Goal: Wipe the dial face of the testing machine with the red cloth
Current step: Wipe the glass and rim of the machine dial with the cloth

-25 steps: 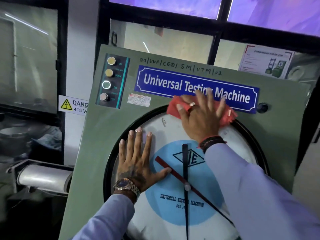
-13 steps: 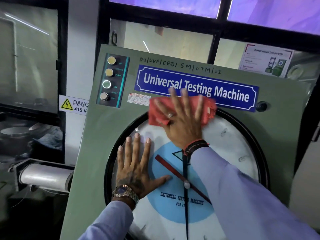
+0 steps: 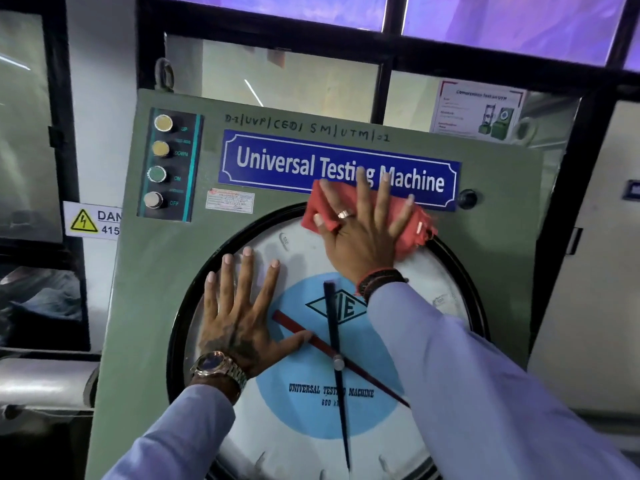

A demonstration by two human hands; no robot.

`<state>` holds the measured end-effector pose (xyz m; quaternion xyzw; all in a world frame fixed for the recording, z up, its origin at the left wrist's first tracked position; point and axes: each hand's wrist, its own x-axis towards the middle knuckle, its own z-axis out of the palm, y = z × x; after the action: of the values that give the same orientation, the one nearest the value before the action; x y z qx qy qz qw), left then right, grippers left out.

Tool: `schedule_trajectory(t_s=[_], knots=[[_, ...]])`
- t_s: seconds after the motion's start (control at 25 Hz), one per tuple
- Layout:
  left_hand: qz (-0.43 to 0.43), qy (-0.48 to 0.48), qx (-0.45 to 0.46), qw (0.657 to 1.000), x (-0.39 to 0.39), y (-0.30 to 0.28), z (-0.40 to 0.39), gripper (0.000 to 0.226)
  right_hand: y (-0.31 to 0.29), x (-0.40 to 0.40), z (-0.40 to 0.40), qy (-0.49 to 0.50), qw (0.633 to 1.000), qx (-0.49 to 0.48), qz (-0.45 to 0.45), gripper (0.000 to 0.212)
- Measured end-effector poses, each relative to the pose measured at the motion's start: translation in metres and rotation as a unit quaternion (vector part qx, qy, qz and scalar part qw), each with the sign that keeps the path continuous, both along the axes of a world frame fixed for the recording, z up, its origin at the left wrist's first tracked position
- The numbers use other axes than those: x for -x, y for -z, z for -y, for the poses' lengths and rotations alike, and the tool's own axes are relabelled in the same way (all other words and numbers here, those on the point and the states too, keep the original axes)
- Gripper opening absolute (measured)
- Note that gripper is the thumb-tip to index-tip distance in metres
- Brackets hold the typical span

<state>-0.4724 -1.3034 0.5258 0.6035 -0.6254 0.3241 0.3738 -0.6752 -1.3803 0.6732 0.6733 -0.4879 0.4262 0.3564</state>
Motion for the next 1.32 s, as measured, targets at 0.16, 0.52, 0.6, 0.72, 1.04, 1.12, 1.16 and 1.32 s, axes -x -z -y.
schedule_trajectory(t_s=[0.16, 0.52, 0.6, 0.72, 1.04, 1.12, 1.16, 1.32], knots=[[-0.007, 0.001, -0.001, 1.0, 0.002, 0.001, 0.002, 0.135, 0.017, 0.037, -0.004, 0.028, 0.995, -0.034, 0.093, 0.065], [-0.048, 0.001, -0.027, 0.999, 0.017, 0.007, -0.013, 0.131, 0.063, 0.11, -0.025, 0.081, 0.929, -0.137, 0.335, 0.063], [-0.033, 0.007, -0.02, 0.999, 0.008, 0.011, -0.017, 0.128, 0.04, 0.09, -0.019, 0.06, 0.953, -0.109, 0.275, 0.06], [-0.032, 0.009, -0.029, 0.999, -0.002, 0.016, -0.02, 0.126, 0.005, 0.042, -0.01, 0.008, 0.99, -0.07, 0.123, 0.06], [-0.042, 0.008, -0.001, 0.999, -0.006, 0.027, -0.016, 0.125, -0.001, -0.069, -0.016, -0.082, 0.963, 0.038, -0.254, 0.061], [-0.04, 0.003, -0.01, 0.999, -0.007, 0.027, -0.016, 0.126, -0.006, -0.042, -0.011, -0.052, 0.984, 0.038, -0.164, 0.06], [-0.038, 0.002, -0.016, 0.999, -0.007, 0.027, -0.016, 0.127, -0.006, -0.022, -0.008, -0.021, 0.995, 0.026, -0.095, 0.06], [-0.034, -0.005, -0.037, 0.999, -0.007, 0.028, -0.016, 0.13, 0.019, 0.056, -0.01, 0.042, 0.993, -0.025, 0.112, 0.067]])
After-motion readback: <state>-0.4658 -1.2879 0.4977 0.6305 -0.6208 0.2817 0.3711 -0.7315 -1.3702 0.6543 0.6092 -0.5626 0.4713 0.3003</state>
